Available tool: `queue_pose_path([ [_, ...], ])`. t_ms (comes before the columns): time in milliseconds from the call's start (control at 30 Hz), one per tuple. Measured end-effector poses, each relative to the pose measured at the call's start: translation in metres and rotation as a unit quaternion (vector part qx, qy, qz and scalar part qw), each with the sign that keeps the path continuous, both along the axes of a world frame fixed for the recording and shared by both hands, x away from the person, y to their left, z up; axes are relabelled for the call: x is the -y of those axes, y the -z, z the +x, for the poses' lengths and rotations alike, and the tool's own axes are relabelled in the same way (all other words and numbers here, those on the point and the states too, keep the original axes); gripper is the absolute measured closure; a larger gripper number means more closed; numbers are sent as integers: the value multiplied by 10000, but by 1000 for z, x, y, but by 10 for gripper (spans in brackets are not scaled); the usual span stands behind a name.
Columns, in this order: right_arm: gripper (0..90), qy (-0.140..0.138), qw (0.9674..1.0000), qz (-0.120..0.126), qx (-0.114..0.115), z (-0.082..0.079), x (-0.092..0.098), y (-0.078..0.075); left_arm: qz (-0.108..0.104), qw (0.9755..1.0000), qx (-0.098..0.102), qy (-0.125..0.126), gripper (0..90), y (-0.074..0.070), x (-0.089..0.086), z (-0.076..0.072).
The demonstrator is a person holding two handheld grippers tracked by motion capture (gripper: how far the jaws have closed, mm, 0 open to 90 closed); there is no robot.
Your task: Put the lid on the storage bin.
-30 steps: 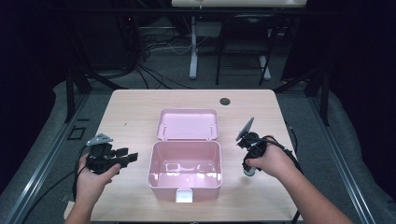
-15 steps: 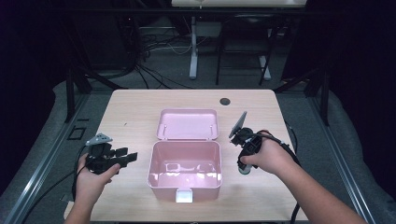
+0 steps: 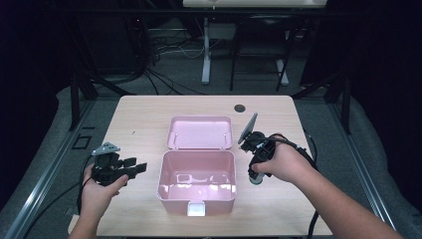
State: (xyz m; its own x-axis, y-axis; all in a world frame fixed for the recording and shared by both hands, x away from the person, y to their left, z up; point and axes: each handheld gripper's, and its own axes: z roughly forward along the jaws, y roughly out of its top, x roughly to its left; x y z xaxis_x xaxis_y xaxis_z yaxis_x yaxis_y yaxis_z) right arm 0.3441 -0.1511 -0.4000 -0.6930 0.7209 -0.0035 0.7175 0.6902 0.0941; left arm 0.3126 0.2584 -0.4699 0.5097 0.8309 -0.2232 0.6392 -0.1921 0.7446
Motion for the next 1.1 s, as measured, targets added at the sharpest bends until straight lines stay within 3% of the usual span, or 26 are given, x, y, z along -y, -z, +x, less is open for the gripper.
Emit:
queue_pose_path([
  [567, 501, -262, 9996, 36, 128, 3, -19, -36, -19, 10000, -6, 14, 476, 0, -1, 0],
  [800, 501, -351, 9992, 104, 178, 3, -29, -42, -24, 10000, -12, 22, 476, 0, -1, 0],
  [867, 501, -417, 9990, -20, 172, 3, -33, -45, -25, 10000, -3, 18, 476, 0, -1, 0],
  [900, 501, -453, 9988, 98, 182, 3, -37, -45, -24, 10000, -11, 28, 476, 0, -1, 0],
  [1100, 501, -513, 9986, 80, 122, 3, -46, -45, -30, 10000, -13, 19, 475, 0, -1, 0],
])
